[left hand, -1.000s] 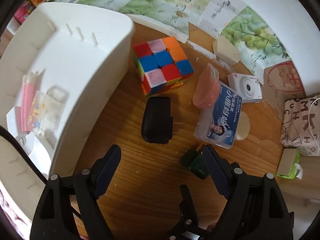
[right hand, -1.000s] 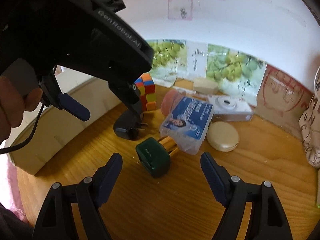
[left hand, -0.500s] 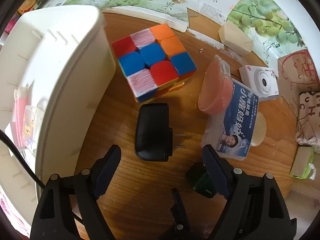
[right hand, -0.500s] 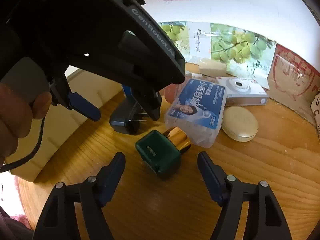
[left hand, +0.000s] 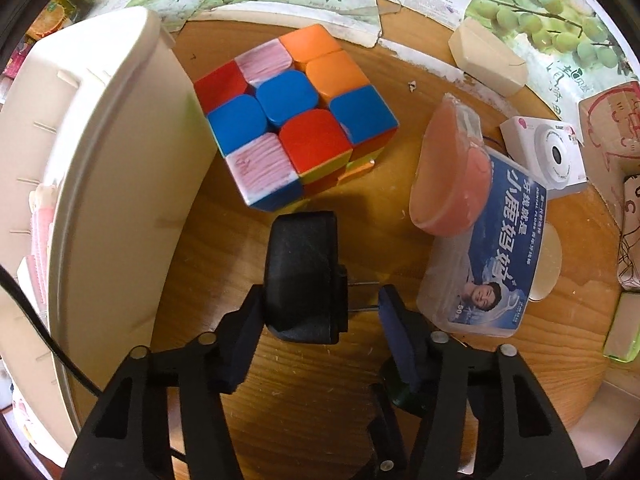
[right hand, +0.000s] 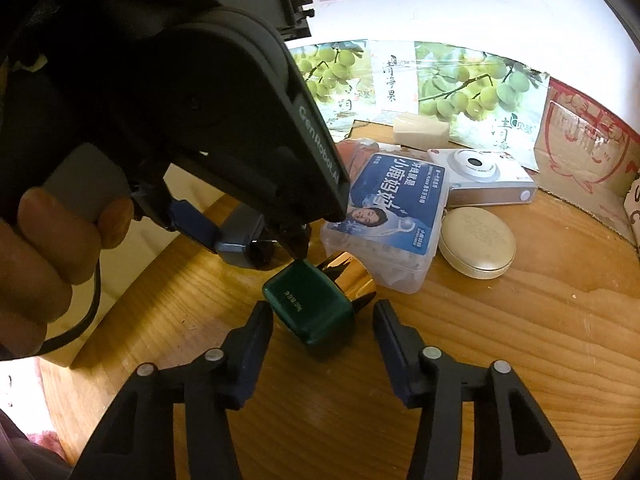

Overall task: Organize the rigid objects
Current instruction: 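Grasp the black plug charger with the left gripper while the right gripper grasps the green nail polish bottle, then lift the black plug with the left gripper while the right gripper lifts the green bottle toward the tray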

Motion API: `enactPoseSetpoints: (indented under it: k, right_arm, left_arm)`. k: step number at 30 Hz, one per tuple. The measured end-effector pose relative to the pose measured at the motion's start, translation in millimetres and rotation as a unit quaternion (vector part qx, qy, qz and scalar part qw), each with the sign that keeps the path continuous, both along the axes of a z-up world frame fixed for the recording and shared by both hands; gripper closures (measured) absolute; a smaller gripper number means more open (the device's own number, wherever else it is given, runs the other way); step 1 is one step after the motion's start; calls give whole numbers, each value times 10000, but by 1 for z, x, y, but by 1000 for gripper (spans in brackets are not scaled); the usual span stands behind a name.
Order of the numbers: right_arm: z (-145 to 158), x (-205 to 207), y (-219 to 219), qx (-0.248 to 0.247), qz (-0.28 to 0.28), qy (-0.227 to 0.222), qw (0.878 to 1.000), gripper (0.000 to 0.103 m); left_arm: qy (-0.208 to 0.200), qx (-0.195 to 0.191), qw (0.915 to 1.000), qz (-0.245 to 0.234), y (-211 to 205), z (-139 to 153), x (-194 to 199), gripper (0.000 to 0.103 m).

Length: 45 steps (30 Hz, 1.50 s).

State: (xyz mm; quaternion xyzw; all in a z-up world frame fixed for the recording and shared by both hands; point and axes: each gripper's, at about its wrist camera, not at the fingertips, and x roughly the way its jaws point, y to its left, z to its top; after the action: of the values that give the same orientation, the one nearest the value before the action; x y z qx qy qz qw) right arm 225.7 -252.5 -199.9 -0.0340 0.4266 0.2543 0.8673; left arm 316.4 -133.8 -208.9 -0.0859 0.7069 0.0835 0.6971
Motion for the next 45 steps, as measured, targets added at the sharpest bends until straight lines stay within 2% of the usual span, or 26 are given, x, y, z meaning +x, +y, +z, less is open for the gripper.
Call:
enactPoseSetpoints:
  k: [5,15,16,32,45]
  right_arm:
    - [1,-1,-1,42,61,68,9999,60]
    - [2,0,-3,3,146,203,9997,61]
    - [3,0,-4,3,138,218,9997,69]
    - [14,-16,-16,-228,251,255,9991,75]
    - [37,-40,-34,-402,123,212,9989,76]
  left_arm:
    - [-19,-12,10000,16,-2,-2,1,44]
    - [-15,-202,9998,-26,0,0,-6,44]
    - [-14,-212,9998,-33,-1,0,-7,44]
    - [192,-545,9983,-5,7,-6,-41,44]
    - [-192,-789,9963,-266,1,36,-80,44]
